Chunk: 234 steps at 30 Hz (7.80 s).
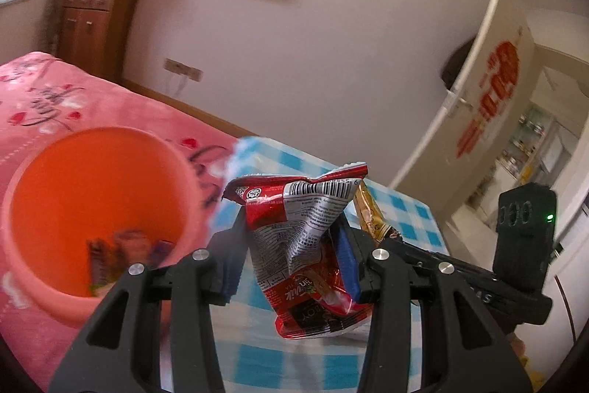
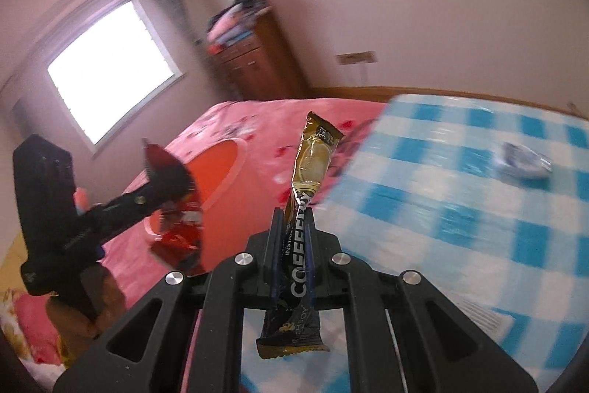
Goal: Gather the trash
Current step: 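Carry the red chip bag and coffee stick over the orange bucket, then open both grippers to drop the chip bag and coffee stick into the bucket, then move both open grippers back toward the white paper packet on the table, then move the left gripper to the white milk bottle while the right approaches the paper packet, then grasp the milk bottle with the left gripper while the right grasps the paper packet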
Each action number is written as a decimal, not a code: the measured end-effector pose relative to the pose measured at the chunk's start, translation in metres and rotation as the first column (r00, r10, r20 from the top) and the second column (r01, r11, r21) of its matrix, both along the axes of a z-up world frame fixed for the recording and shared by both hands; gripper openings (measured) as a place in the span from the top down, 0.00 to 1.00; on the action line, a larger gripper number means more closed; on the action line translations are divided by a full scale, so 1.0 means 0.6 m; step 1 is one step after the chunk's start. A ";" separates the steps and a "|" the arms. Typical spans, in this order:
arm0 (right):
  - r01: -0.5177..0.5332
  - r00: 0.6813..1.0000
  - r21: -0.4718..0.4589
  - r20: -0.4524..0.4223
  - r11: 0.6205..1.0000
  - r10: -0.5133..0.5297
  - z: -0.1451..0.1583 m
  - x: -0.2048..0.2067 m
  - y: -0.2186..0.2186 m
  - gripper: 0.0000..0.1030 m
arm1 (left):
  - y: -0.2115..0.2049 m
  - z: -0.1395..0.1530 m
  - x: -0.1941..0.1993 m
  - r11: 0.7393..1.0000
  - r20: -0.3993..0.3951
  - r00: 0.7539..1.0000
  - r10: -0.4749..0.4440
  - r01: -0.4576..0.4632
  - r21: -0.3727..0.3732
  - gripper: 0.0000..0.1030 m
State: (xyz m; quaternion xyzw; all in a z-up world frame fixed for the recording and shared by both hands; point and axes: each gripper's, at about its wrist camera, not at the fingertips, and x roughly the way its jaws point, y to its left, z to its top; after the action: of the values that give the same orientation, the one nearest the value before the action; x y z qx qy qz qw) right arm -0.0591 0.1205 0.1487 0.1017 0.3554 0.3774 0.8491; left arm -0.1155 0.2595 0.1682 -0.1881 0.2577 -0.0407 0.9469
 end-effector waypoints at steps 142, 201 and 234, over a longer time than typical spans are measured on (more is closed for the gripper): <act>0.537 0.844 -0.058 0.028 0.842 -0.536 -0.181 -0.039 -0.365 0.10 | -0.320 -0.237 0.033 0.935 -0.370 0.859 -0.352 0.341 -0.098 0.10; 0.439 0.879 -0.087 -0.167 0.895 -0.447 -0.253 0.023 -0.358 0.09 | -0.491 -0.192 0.489 0.549 -0.376 0.680 -0.629 0.732 0.404 0.10; 0.397 0.904 -0.159 -0.106 0.904 -0.415 -0.252 0.036 -0.320 0.08 | -0.497 -0.255 0.520 0.537 -0.459 0.657 -0.598 0.754 0.379 0.18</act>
State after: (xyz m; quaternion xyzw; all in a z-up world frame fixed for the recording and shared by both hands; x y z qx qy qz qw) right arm -0.0376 -0.0716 -0.0027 0.1421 0.4085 0.1594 0.8874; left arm 0.1965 -0.0390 0.0149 0.1984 0.4391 -0.3065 0.8209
